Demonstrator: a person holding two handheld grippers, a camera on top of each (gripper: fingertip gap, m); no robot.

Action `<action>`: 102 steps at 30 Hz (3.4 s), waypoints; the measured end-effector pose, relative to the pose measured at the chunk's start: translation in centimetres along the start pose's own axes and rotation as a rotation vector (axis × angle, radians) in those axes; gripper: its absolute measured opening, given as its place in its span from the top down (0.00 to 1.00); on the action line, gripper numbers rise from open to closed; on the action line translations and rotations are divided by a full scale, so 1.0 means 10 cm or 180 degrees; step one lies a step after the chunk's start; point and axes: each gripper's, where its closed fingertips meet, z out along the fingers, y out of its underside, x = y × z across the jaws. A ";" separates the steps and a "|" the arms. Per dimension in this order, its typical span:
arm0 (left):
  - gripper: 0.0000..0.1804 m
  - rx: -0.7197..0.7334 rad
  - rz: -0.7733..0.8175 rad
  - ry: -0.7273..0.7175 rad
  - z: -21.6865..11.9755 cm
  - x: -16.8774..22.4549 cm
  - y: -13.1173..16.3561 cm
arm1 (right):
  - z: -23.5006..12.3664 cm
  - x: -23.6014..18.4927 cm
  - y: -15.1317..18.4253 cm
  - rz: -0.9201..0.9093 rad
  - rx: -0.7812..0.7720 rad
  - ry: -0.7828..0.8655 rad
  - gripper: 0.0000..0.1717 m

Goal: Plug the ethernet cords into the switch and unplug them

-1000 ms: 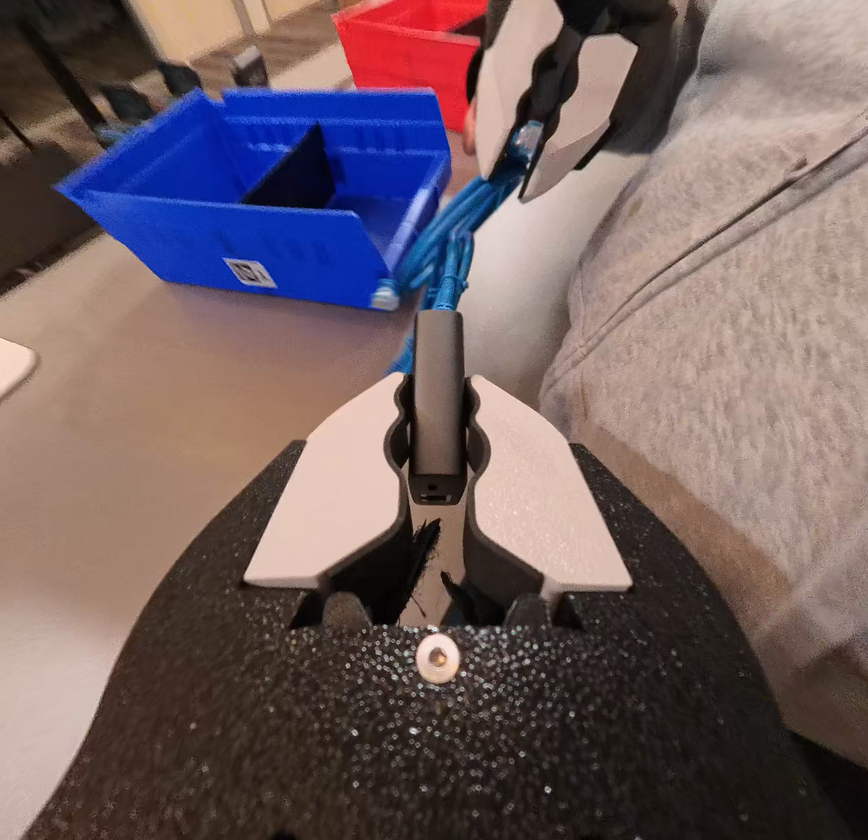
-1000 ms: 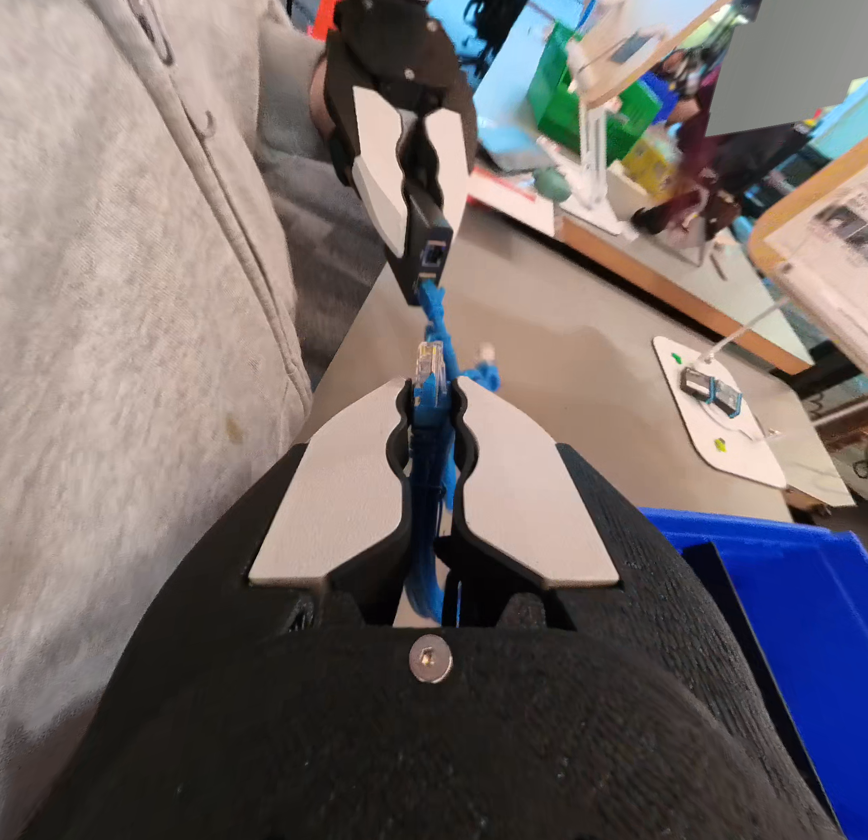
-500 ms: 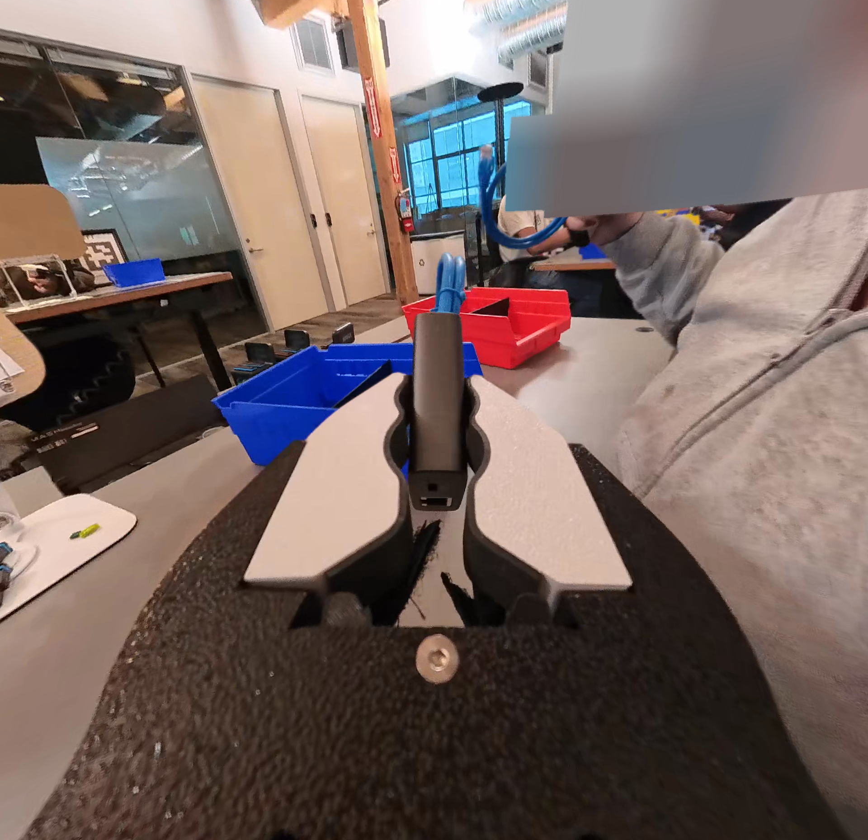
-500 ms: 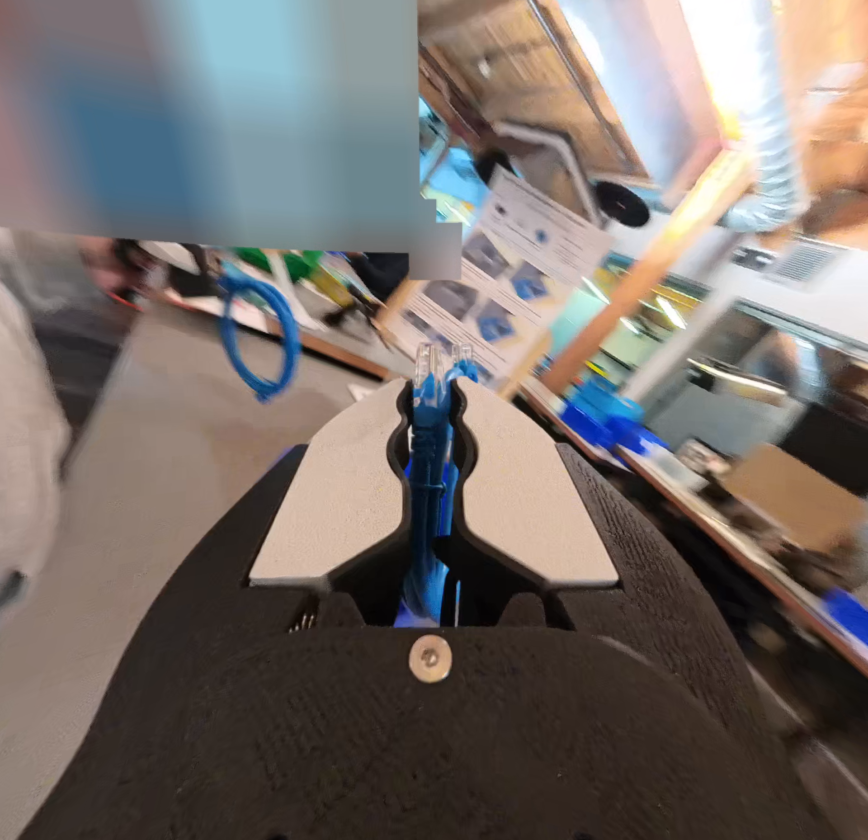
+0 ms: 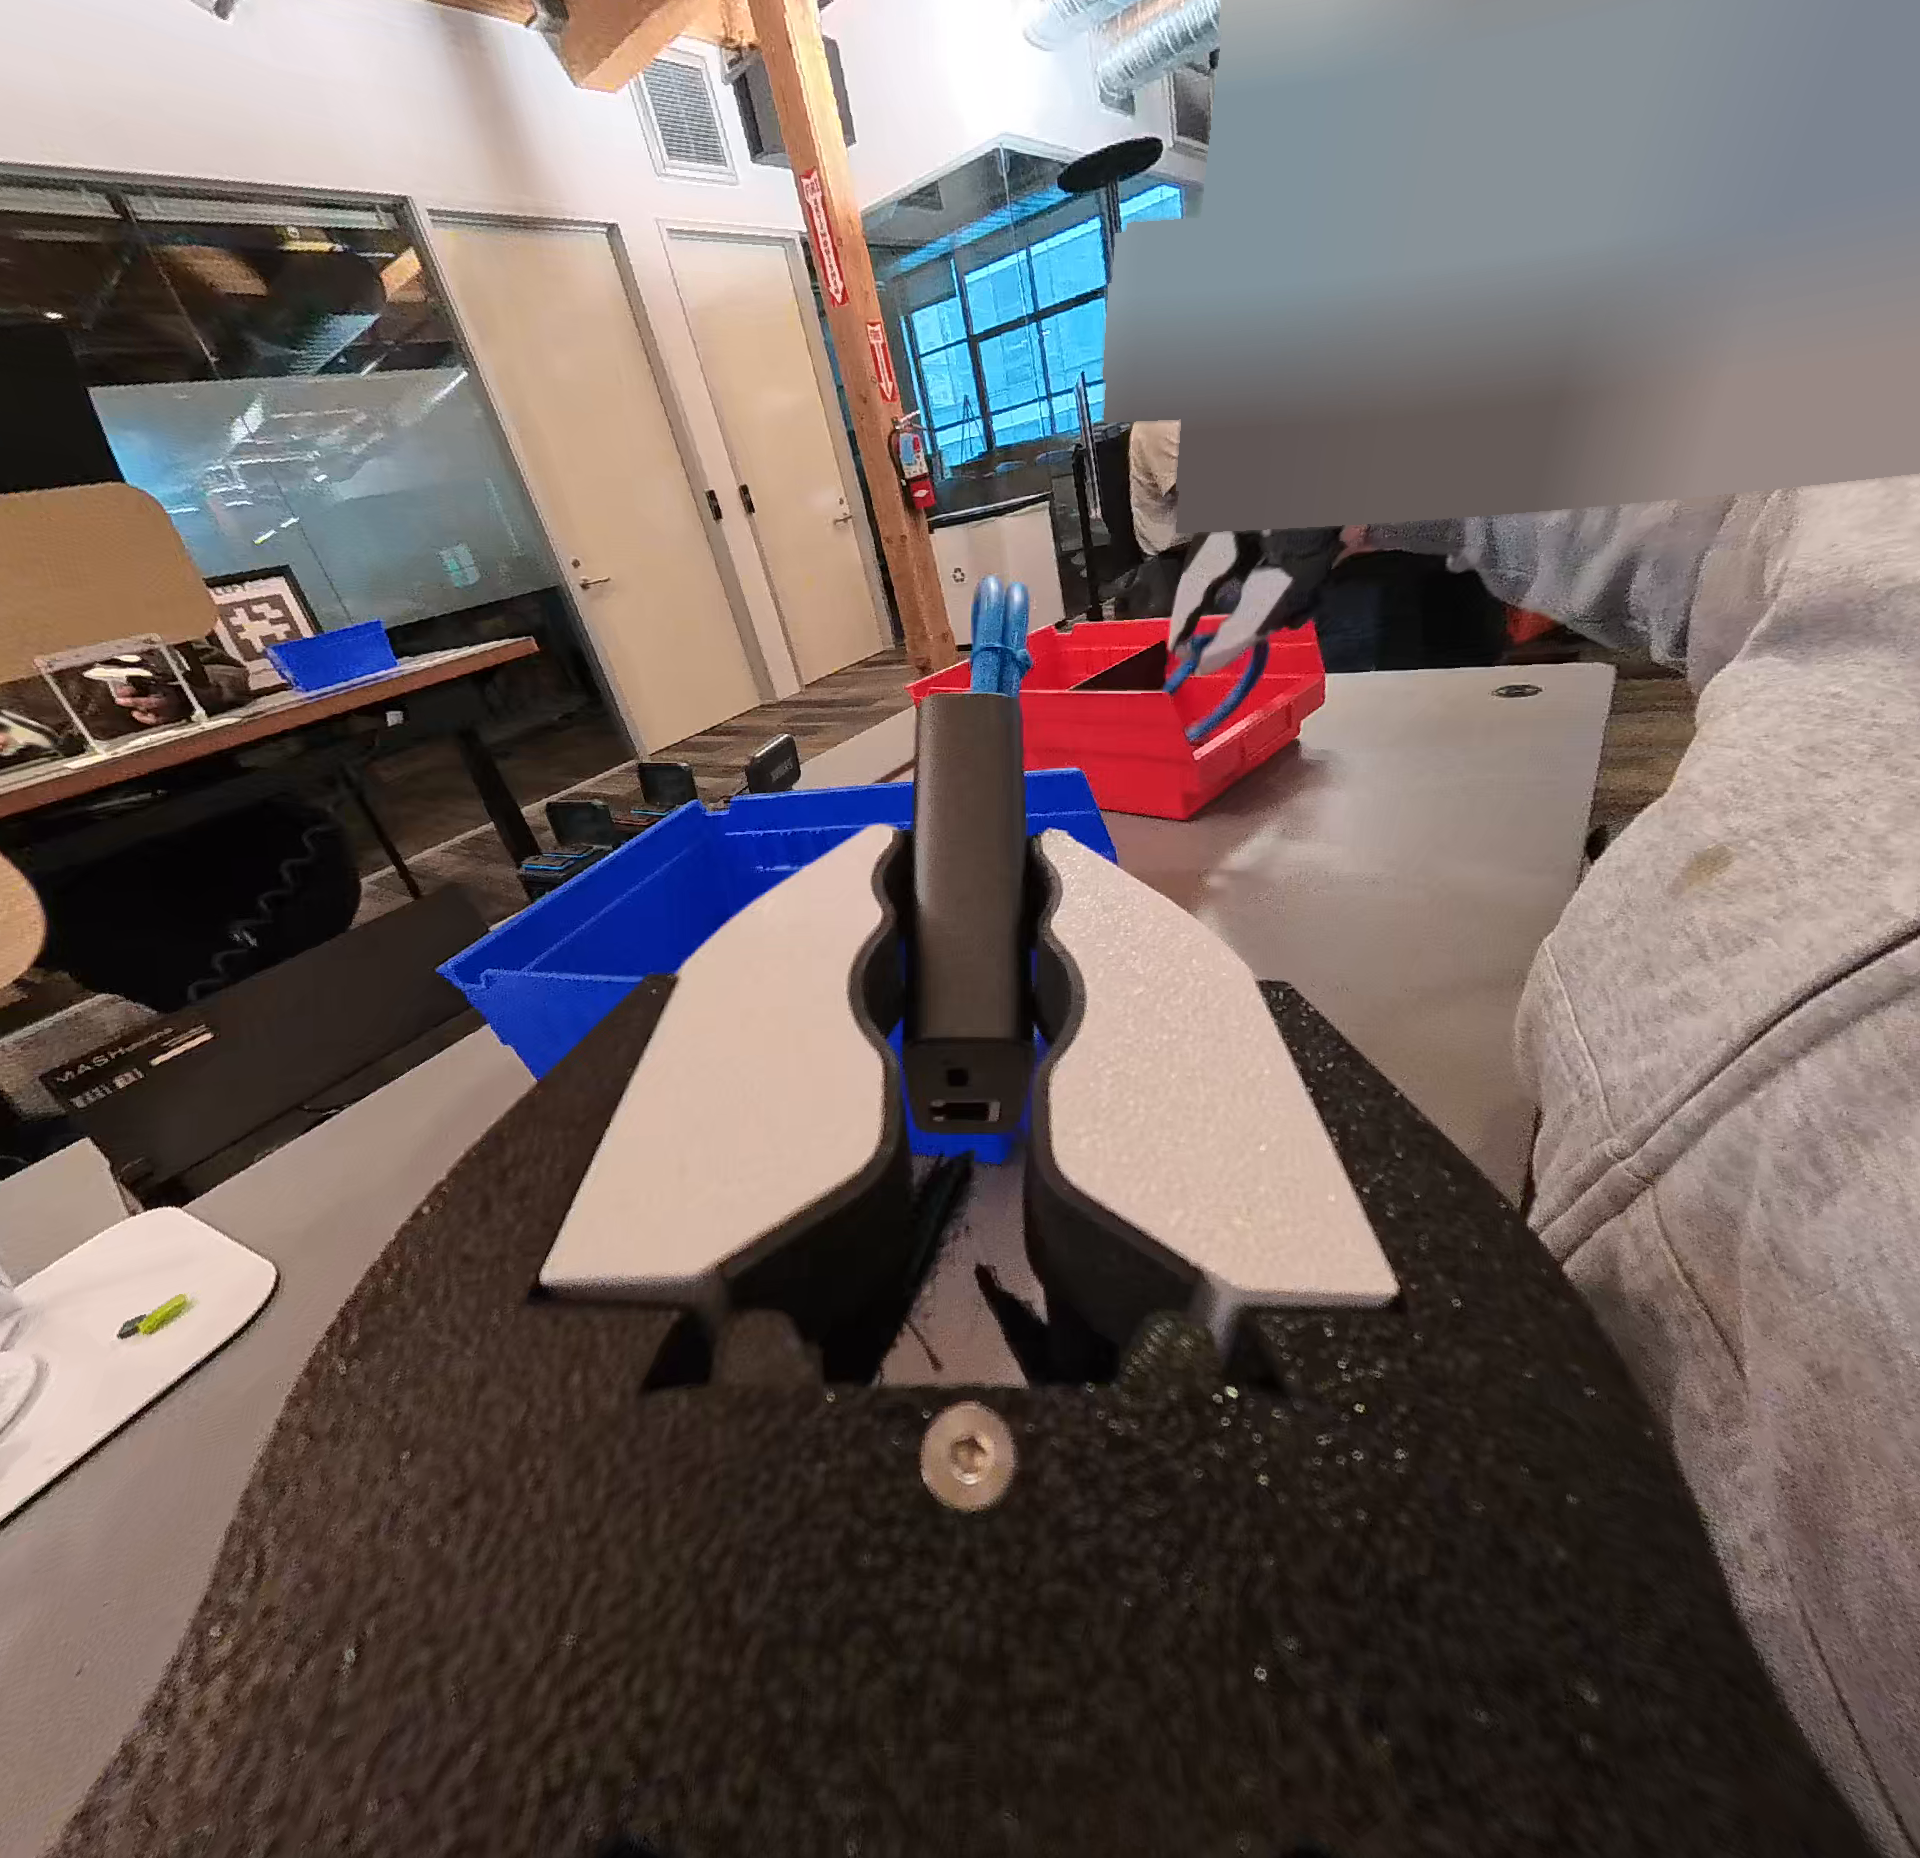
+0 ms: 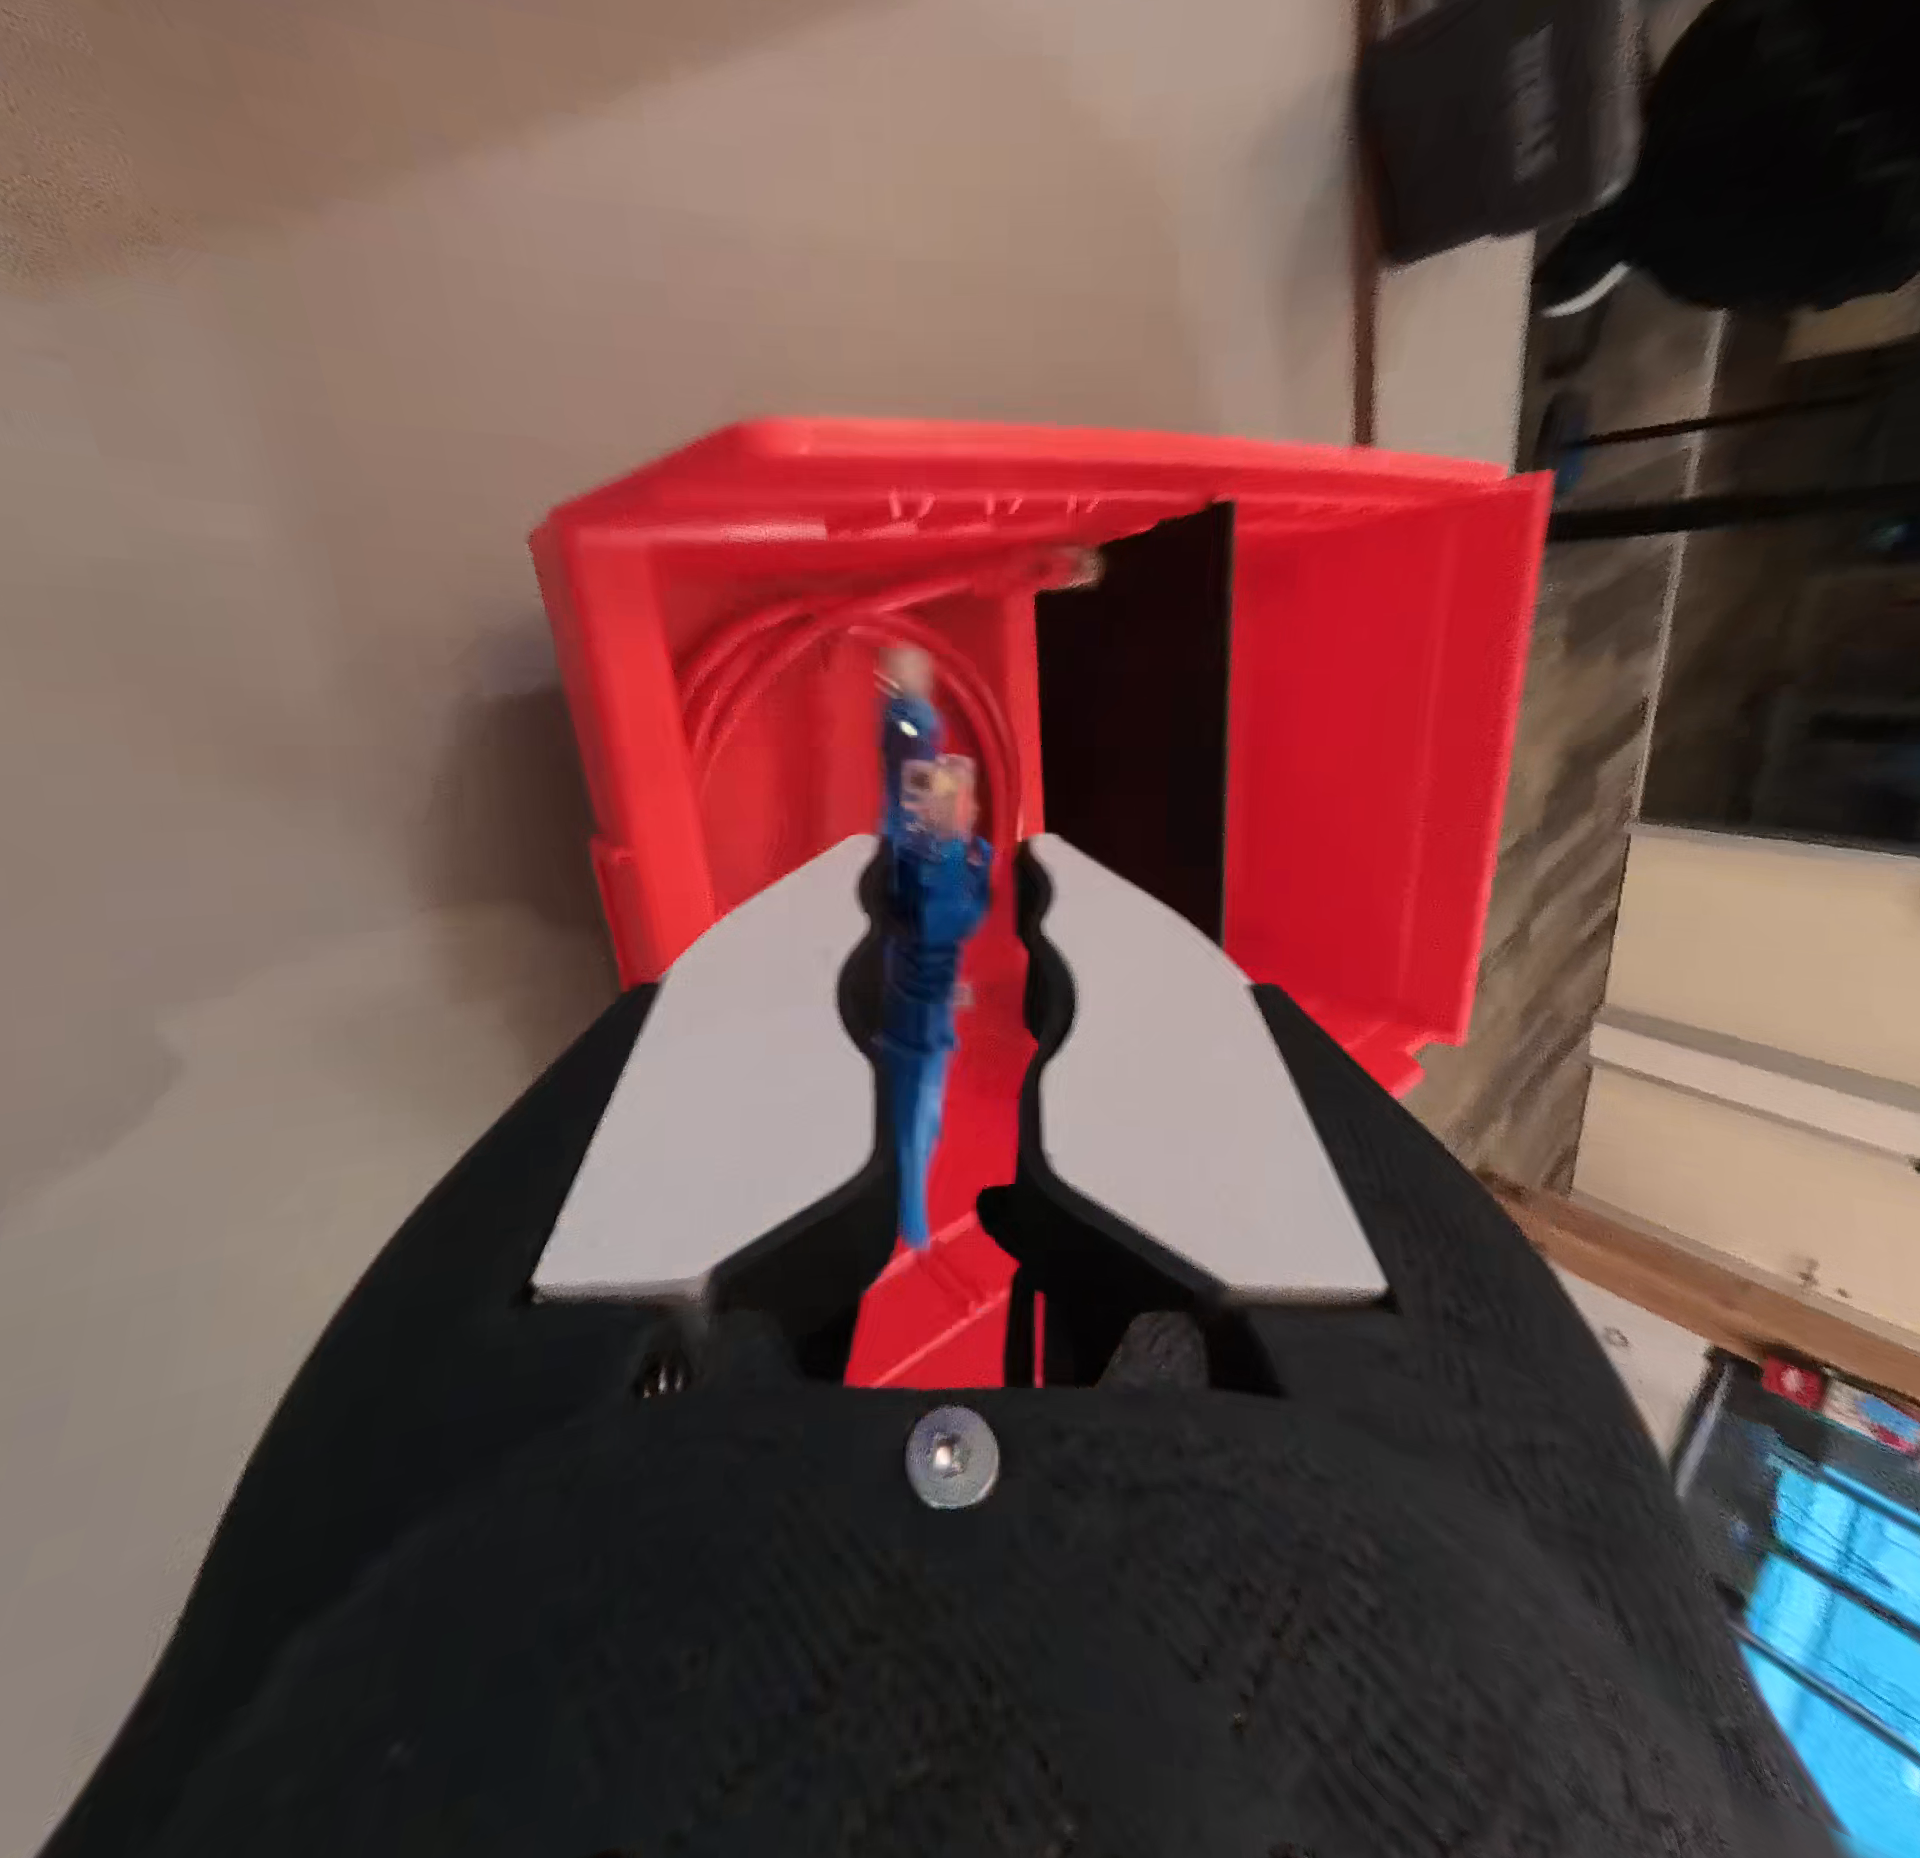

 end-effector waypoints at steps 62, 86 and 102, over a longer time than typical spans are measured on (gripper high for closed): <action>0.88 -0.1892 0.0901 0.0288 -0.25 0.88 1.18 | -0.47 -2.83 -4.02 -0.1407 0.2526 -0.1429 0.88; 0.88 -0.1498 0.0318 0.0562 -0.21 1.04 1.08 | -0.46 -2.89 -3.90 -0.1503 0.2345 -0.1383 0.91; 0.88 -0.1453 0.0121 0.0506 -0.19 1.07 1.09 | -0.49 -2.92 -3.90 -0.1243 0.2427 -0.1459 0.92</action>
